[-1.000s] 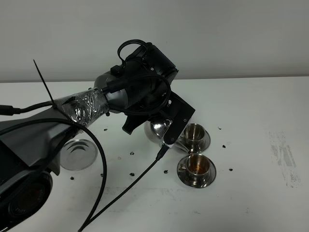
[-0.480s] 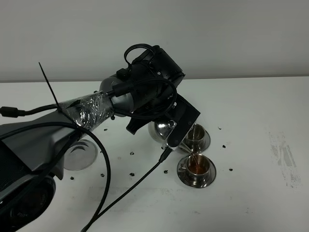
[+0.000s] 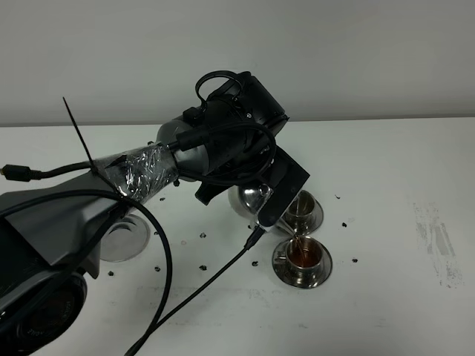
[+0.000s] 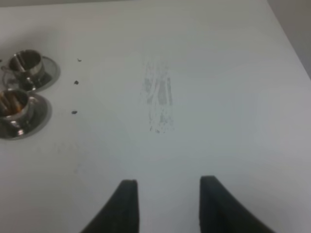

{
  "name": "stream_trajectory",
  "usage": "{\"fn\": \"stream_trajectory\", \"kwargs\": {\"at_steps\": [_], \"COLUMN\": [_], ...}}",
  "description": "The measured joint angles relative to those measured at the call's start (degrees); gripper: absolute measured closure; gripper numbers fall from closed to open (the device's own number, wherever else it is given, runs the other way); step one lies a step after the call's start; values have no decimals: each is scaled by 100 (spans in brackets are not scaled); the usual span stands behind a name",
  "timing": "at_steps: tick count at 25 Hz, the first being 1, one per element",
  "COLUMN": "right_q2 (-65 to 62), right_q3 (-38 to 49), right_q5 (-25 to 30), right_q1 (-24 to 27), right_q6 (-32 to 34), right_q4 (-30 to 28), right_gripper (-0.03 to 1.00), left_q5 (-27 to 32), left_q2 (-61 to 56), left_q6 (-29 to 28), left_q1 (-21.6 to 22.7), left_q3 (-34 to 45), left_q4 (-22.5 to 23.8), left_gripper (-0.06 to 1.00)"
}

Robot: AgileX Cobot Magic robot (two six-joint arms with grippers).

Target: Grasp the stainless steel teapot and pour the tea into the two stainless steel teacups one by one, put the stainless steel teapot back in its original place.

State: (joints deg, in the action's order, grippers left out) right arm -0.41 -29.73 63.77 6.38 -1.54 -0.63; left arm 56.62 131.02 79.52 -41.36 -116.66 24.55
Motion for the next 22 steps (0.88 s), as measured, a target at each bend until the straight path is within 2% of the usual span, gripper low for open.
{"fn": "stream_trajectory", "kwargs": {"at_steps": [22], "right_q2": [0], "right_q3": [0], "right_q5": [0], "right_q1": [0], "right_q6": [0], "right_q4": [0], "right_gripper": [68], "left_q5": [145], "left_q2": [0], "left_q6": [5], "left_q1": [-28], "left_q3": [0], "left_q4": [19], "left_gripper": [74]}}
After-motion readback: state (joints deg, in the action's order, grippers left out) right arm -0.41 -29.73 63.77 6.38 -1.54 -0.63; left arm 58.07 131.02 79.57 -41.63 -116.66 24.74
